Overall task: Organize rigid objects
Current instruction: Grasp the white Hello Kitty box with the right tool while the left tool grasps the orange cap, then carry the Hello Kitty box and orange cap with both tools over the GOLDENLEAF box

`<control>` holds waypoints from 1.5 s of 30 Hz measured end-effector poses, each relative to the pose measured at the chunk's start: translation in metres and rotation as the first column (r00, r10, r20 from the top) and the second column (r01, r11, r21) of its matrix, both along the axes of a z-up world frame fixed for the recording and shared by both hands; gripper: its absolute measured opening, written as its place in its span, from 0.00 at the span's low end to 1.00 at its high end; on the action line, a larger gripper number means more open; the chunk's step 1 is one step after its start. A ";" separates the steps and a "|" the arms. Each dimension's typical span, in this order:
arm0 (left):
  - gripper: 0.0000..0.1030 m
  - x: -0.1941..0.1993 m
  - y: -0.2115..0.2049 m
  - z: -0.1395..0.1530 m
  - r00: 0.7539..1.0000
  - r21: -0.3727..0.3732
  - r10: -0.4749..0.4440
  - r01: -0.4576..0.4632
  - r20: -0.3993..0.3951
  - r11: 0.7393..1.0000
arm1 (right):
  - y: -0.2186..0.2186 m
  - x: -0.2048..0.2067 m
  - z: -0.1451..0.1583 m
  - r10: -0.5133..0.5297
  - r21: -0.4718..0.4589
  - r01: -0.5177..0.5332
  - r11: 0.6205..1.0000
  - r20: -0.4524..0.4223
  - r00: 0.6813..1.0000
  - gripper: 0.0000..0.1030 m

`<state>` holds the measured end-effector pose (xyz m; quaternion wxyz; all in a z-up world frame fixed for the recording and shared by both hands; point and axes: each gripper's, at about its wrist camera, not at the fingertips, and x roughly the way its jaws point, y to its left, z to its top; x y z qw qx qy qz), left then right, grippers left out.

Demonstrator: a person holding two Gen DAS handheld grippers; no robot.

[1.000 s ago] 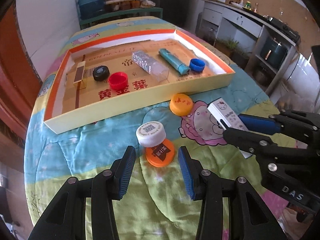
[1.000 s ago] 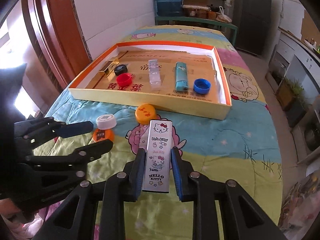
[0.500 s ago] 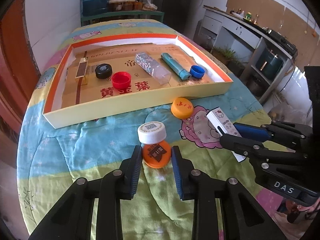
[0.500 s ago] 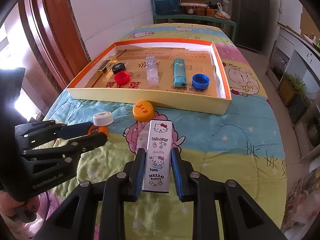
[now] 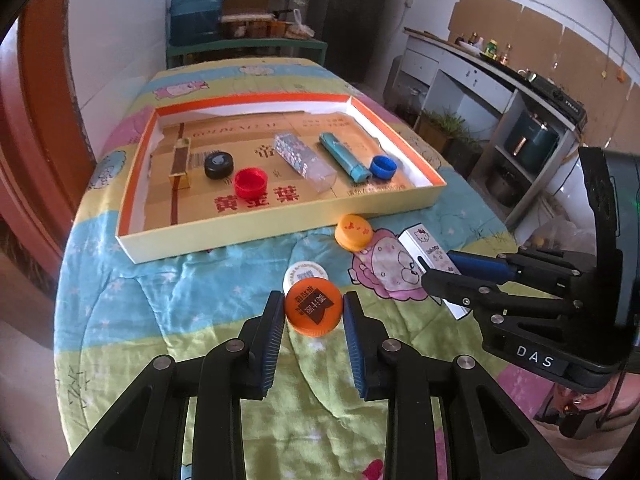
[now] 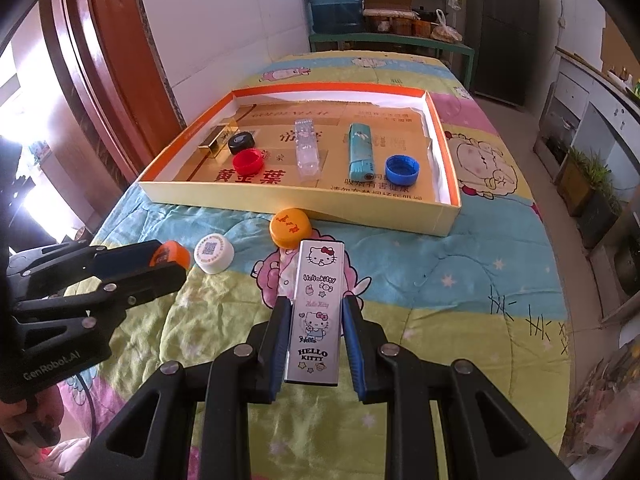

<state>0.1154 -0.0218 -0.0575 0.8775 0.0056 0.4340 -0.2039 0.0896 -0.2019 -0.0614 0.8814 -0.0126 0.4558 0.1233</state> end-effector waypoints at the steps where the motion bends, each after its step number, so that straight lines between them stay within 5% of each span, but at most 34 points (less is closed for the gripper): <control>1: 0.29 0.000 0.001 0.002 1.000 -0.001 0.004 -0.004 0.005 1.000 | 0.000 0.000 0.002 0.001 0.001 -0.001 1.000 0.002 1.000 0.26; 24: 0.29 0.049 0.041 0.065 0.970 -0.007 0.196 -0.197 0.144 0.980 | 0.007 0.032 0.049 0.037 0.003 -0.038 0.999 0.125 0.992 0.26; 45: 0.29 0.150 0.013 0.089 0.976 0.019 0.139 -0.144 0.170 0.989 | -0.006 0.126 0.077 0.060 -0.059 -0.050 0.997 0.183 0.981 0.26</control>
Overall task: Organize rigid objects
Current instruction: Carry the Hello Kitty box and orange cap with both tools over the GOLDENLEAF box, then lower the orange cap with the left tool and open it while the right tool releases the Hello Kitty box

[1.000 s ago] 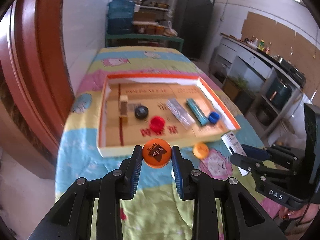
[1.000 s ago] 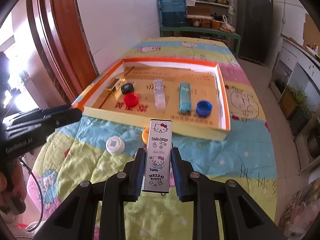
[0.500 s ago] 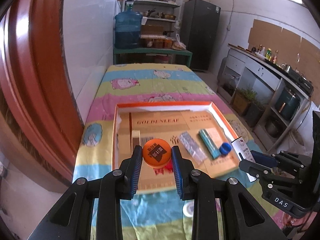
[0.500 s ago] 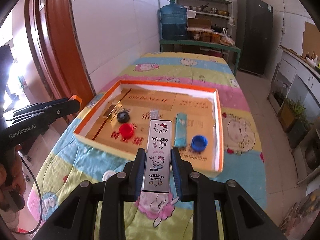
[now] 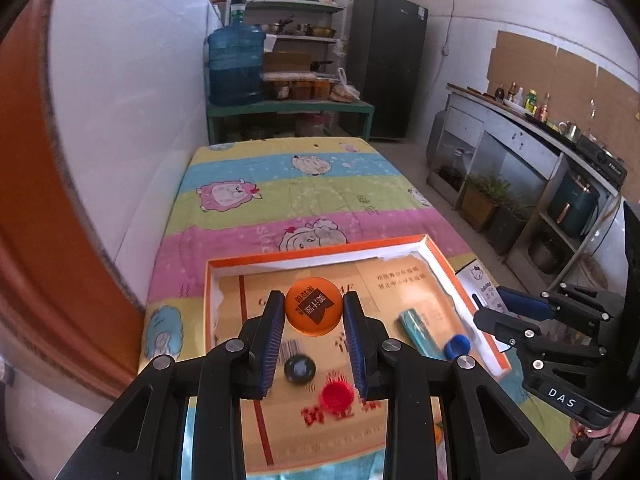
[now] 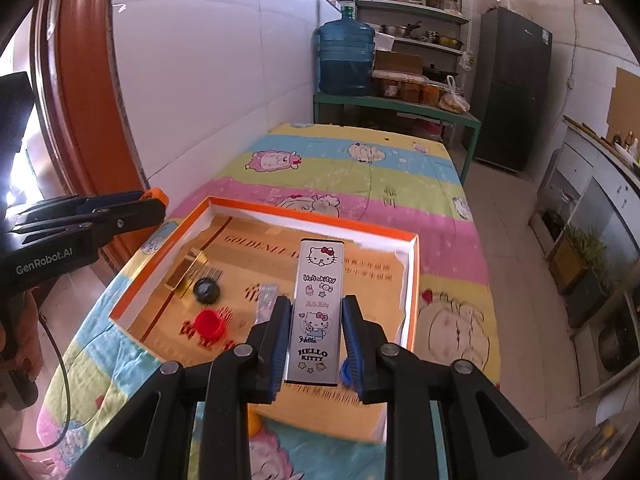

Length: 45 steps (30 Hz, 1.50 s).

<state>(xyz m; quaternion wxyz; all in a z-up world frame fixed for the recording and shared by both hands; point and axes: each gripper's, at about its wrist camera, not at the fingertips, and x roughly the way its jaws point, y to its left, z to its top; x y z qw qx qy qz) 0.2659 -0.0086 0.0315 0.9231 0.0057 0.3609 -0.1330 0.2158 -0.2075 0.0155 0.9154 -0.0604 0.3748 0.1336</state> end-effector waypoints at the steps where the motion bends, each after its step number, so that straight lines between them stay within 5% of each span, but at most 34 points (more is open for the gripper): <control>1: 0.29 0.008 -0.003 -0.002 1.000 0.003 -0.002 0.002 -0.008 1.000 | -0.001 0.005 -0.001 0.005 0.000 -0.005 1.000 -0.005 1.000 0.26; 21: 0.29 0.116 -0.031 -0.075 0.976 0.054 0.014 -0.002 -0.216 0.999 | -0.011 0.108 -0.055 0.013 0.022 -0.008 1.000 -0.207 0.978 0.26; 31: 0.29 0.134 -0.041 -0.101 0.961 0.096 0.022 0.004 -0.274 0.995 | -0.011 0.120 -0.076 0.011 0.012 -0.008 1.000 -0.248 0.969 0.26; 45: 0.35 0.138 -0.041 -0.115 0.952 0.044 -0.007 0.021 -0.307 0.999 | -0.011 0.127 -0.090 0.007 0.011 -0.004 1.000 -0.275 0.961 0.26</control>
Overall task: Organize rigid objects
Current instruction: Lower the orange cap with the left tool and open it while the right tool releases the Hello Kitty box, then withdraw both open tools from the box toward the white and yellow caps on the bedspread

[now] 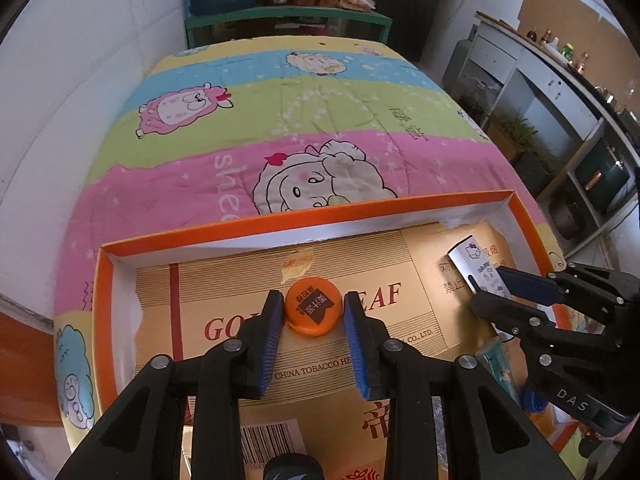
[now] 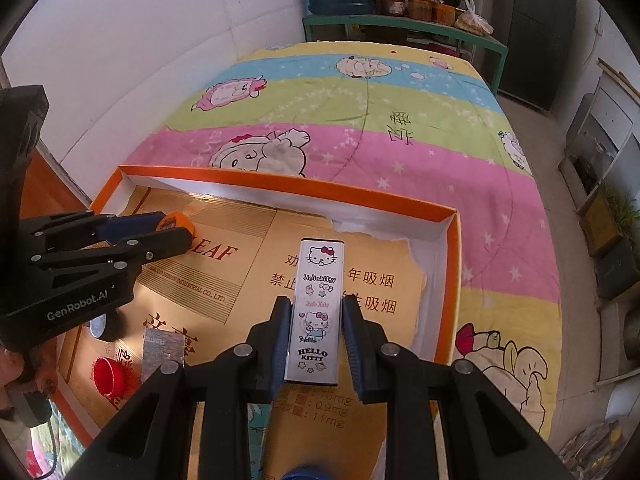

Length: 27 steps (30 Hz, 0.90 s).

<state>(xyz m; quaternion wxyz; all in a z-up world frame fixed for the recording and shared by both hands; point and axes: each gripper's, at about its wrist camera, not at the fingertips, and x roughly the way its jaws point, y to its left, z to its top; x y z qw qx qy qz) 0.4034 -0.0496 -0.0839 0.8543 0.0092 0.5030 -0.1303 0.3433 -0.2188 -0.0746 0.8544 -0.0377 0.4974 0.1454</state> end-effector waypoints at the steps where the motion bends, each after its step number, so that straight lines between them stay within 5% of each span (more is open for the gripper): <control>1: 0.39 0.000 0.000 0.000 1.000 -0.008 -0.005 0.005 -0.002 1.000 | 0.000 0.000 0.000 0.002 -0.004 -0.002 1.000 0.001 1.000 0.26; 6: 0.41 -0.002 -0.001 0.002 1.000 -0.010 -0.003 0.003 0.004 1.000 | 0.001 -0.002 0.000 0.000 -0.004 0.000 1.000 0.007 1.000 0.30; 9: 0.41 -0.006 0.000 0.006 1.000 -0.008 -0.005 0.005 0.030 1.000 | 0.000 -0.004 0.003 -0.006 0.001 0.006 1.000 0.019 1.000 0.45; 27: 0.42 -0.070 0.018 0.050 0.986 -0.084 -0.013 0.027 0.165 0.996 | -0.009 -0.059 0.031 -0.060 0.093 0.052 0.994 0.083 0.995 0.45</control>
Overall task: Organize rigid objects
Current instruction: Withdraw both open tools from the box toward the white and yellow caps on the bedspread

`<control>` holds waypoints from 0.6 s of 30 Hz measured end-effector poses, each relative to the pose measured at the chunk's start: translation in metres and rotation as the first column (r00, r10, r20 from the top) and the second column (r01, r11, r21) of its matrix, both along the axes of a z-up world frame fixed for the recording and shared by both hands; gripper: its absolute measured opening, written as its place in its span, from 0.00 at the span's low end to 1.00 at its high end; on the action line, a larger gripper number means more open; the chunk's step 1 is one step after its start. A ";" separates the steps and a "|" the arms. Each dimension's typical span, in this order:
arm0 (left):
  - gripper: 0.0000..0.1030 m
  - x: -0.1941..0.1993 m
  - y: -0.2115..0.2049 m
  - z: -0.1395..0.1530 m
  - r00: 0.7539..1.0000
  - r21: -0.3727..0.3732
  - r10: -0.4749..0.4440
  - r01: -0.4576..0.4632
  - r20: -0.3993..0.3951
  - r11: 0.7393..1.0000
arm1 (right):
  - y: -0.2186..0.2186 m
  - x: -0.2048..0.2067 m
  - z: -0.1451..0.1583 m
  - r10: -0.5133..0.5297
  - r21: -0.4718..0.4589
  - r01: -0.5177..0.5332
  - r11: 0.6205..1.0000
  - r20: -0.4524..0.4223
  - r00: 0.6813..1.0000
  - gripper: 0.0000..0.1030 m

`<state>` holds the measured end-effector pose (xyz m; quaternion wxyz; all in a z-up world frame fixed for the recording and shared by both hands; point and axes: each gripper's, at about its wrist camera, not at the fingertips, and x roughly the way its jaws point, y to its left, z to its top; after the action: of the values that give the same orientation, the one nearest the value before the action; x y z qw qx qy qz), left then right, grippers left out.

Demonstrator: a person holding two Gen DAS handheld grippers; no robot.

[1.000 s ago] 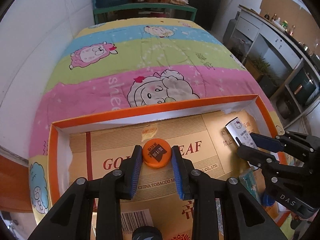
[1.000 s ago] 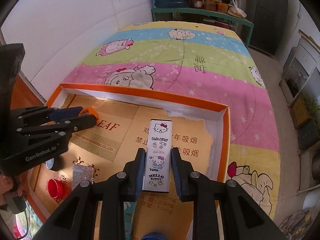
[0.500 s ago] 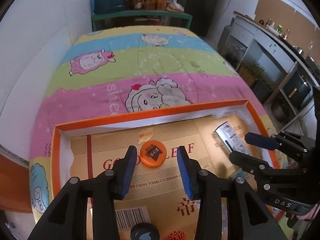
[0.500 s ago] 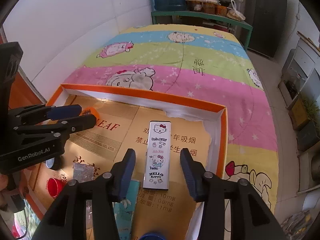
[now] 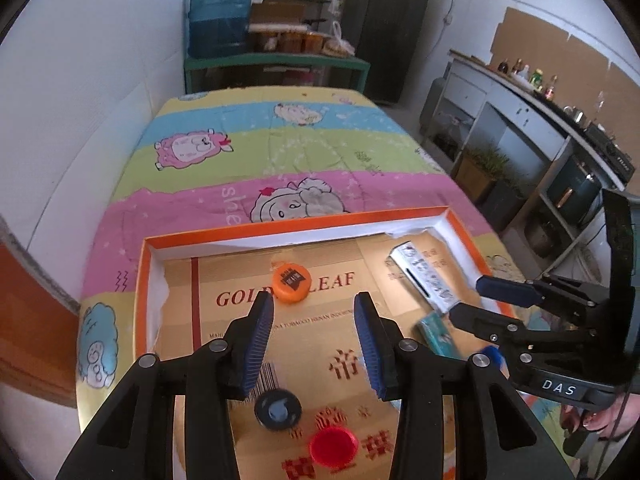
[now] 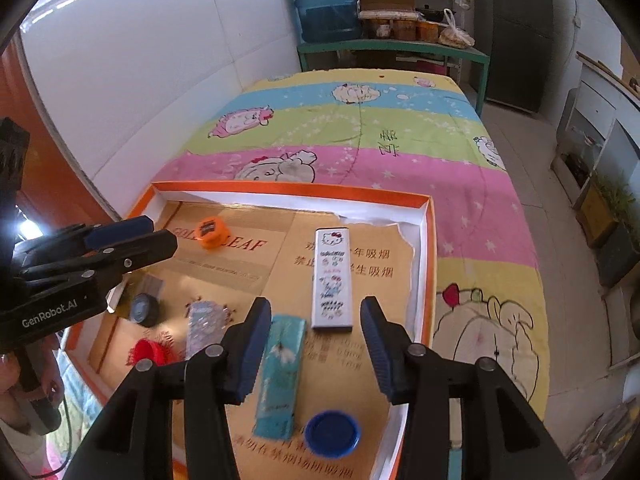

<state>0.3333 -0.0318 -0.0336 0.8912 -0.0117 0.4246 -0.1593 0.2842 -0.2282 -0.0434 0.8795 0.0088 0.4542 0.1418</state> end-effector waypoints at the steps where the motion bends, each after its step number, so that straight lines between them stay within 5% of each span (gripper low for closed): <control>1: 0.42 -0.004 0.000 0.002 1.000 -0.002 -0.001 0.001 0.005 1.000 | 0.000 -0.004 0.002 0.000 0.003 0.000 1.000 0.002 1.000 0.45; 18: 0.42 -0.083 0.025 0.039 0.995 -0.049 0.039 -0.034 0.090 0.998 | 0.007 -0.061 0.022 0.006 0.038 -0.008 0.999 0.041 0.999 0.45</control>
<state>0.2500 -0.0070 0.0050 0.9118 -0.0333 0.3795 -0.1533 0.2237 -0.2208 -0.0216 0.8877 0.0211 0.4335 0.1535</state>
